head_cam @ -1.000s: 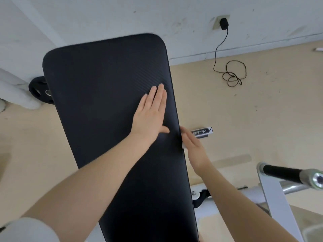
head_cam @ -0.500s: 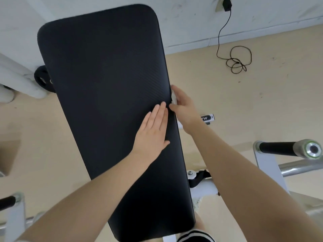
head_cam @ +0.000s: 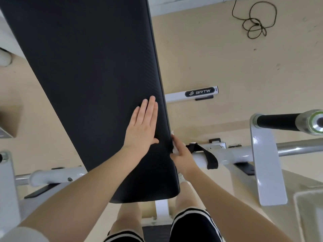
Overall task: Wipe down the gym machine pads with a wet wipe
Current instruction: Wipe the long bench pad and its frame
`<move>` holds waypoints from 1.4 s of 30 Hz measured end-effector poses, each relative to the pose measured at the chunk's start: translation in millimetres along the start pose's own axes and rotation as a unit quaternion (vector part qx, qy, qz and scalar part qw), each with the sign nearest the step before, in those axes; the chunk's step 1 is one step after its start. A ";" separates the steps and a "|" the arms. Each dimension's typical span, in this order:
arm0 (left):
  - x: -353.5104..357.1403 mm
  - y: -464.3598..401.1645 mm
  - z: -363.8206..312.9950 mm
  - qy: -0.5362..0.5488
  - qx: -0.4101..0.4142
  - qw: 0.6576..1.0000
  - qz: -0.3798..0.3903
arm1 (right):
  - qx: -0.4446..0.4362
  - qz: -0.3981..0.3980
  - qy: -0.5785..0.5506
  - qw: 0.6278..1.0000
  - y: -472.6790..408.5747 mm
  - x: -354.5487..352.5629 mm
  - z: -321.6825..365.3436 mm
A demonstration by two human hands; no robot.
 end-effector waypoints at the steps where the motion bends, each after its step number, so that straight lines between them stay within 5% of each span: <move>1: -0.7 -0.4 0.5 -0.005 -0.003 1.000 -0.003 | -0.007 -0.001 -0.014 1.000 -0.4 0.4 9.4; 10: 1.3 -2.9 0.7 -0.056 -0.003 0.998 -0.024 | -0.168 -0.069 -0.022 0.983 -30.5 -11.4 128.9; 15: 6.2 -1.0 -0.9 0.022 0.020 0.999 -0.032 | -0.131 -0.110 -0.011 0.985 5.1 -4.7 43.8; 24: 15.5 54.4 -14.5 0.110 0.060 0.982 -0.138 | 0.059 -0.227 -0.011 0.972 59.8 19.1 -149.7; 29: 81.0 127.2 -50.4 0.056 0.184 0.978 -0.083 | -0.024 -0.275 0.000 0.961 38.9 5.0 -97.8; 34: 129.7 161.2 -54.2 0.016 0.201 0.978 -0.045 | -0.122 -0.236 -0.038 0.963 -3.6 -0.6 -44.0; 42: 140.0 166.5 -61.4 0.028 0.141 0.987 -0.066 | -0.034 -0.190 0.035 0.981 31.3 5.9 -145.2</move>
Point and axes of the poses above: each hand's wrist, its own y-axis away from the middle knuckle, its own x-axis out of the palm, z = x × y, the point moved 9 cm from there along -y, towards the middle knuckle, and after that the axes turned 6 degrees about -z, right-handed, at the moved point
